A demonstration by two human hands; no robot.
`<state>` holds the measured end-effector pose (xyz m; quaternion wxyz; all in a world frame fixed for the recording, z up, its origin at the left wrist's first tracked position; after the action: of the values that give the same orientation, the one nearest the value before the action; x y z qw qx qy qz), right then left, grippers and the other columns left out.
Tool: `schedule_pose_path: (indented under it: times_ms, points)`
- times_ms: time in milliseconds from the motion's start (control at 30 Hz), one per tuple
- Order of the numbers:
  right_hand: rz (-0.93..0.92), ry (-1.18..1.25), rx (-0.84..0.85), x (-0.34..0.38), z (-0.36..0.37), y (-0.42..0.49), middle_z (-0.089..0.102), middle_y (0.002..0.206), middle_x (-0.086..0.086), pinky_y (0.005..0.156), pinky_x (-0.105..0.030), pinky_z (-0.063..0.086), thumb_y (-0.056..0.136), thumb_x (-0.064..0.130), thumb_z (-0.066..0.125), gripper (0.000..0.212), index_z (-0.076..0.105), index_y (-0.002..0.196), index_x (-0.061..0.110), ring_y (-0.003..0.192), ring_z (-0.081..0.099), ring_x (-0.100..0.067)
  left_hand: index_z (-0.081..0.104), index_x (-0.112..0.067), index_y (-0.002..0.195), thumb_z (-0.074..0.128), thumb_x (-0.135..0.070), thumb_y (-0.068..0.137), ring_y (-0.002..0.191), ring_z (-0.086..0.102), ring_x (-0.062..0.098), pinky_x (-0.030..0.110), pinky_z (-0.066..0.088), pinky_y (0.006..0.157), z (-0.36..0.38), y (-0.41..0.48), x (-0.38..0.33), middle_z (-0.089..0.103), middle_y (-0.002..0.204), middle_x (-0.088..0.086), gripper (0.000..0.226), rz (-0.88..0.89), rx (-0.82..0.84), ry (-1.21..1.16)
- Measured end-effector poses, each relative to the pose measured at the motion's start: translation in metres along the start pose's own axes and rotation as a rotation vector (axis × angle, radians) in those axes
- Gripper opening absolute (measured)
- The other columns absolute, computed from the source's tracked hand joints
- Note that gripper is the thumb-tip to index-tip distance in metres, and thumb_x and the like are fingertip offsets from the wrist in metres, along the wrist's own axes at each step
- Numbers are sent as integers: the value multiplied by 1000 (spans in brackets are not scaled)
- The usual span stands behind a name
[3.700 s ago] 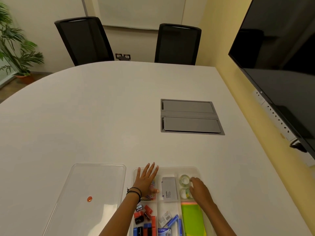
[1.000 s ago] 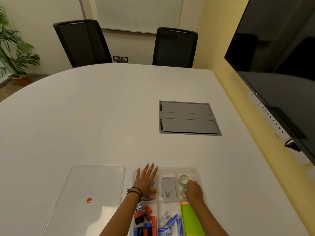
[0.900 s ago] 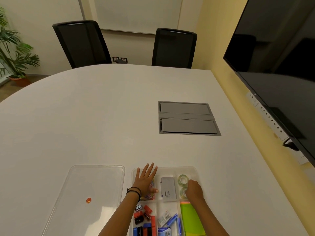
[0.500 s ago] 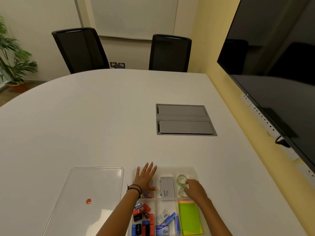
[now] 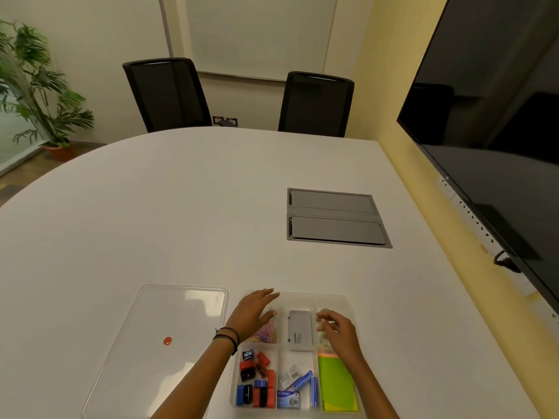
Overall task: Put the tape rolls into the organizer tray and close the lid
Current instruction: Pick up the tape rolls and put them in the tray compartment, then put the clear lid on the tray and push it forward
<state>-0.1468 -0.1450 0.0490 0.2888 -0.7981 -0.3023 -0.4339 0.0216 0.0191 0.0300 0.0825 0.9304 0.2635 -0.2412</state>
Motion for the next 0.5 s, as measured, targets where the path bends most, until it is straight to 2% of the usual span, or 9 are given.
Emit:
schedule_pose_path:
  times_ms: [133, 267, 400, 500]
  points:
    - [-9, 35, 48, 8, 11, -2, 68, 89, -4, 57, -17, 53, 88, 1, 50, 28, 62, 83, 25, 66, 66, -3, 37, -22, 138, 50, -29, 93, 132, 33, 19, 31, 26, 108, -7, -26, 13, 37, 145, 4, 48, -43, -68, -47]
    - [-38, 65, 117, 20, 25, -4, 68, 86, 0, 59, -18, 53, 89, 2, 49, 27, 63, 85, 24, 66, 65, -8, 36, -24, 138, 48, -42, 91, 131, 36, 18, 30, 28, 107, -11, -58, 35, 39, 144, 3, 51, -138, -101, -72]
    - [-109, 36, 232, 34, 44, -8, 69, 86, 1, 62, -20, 53, 89, 4, 50, 24, 65, 89, 23, 67, 66, -4, 37, -22, 137, 52, -33, 92, 130, 37, 19, 33, 30, 106, -17, -91, 53, 39, 144, 4, 48, -284, -149, -102]
    - [-163, -11, 332, 44, 63, -13, 70, 87, 5, 66, -19, 51, 87, 7, 53, 28, 65, 87, 32, 73, 66, -7, 38, -22, 138, 52, -31, 92, 130, 37, 19, 35, 30, 106, -23, -119, 69, 40, 143, 3, 48, -379, -172, -111]
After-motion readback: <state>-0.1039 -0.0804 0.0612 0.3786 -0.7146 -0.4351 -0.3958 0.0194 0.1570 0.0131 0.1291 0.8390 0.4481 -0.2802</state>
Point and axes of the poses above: each hand's wrist, its own y-axis towards the middle knuckle, its own z-axis out of the palm, x = y × z, the point moved 1 cm from there along y, towards the middle knuckle
